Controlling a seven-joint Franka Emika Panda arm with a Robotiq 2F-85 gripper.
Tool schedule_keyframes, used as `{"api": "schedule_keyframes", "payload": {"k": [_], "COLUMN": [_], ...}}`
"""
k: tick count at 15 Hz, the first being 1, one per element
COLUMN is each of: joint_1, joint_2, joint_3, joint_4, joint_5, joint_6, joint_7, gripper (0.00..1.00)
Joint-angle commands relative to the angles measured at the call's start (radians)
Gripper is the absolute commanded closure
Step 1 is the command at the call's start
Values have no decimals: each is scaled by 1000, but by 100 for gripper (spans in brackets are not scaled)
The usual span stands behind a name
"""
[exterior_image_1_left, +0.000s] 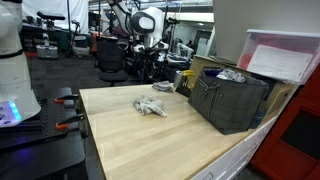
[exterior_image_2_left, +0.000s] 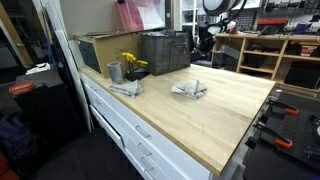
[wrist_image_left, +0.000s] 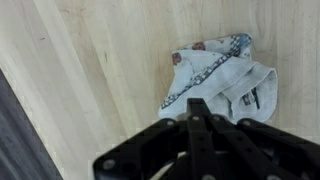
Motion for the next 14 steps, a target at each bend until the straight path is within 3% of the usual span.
{"api": "schedule_keyframes", "payload": {"k": [1, 2, 4, 5, 6, 9, 14], "joint_1": [-6, -14, -29, -28, -31, -31, -31], "joint_2": [-174, -196, -204, -160, -169, -163, -161], "joint_3": [17, 23, 28, 36, 38, 42, 43], "joint_4": [-164, -181, -209, -157, -170, -163, -162], "joint_5": [-48, -39, -27, -22, -21, -21, -21], "joint_6": [3, -31, -122, -69, -80, -77, -77], "joint_7": [58, 68, 66, 47, 47, 47, 47], "gripper": [100, 74, 66, 60, 76, 59, 59]}}
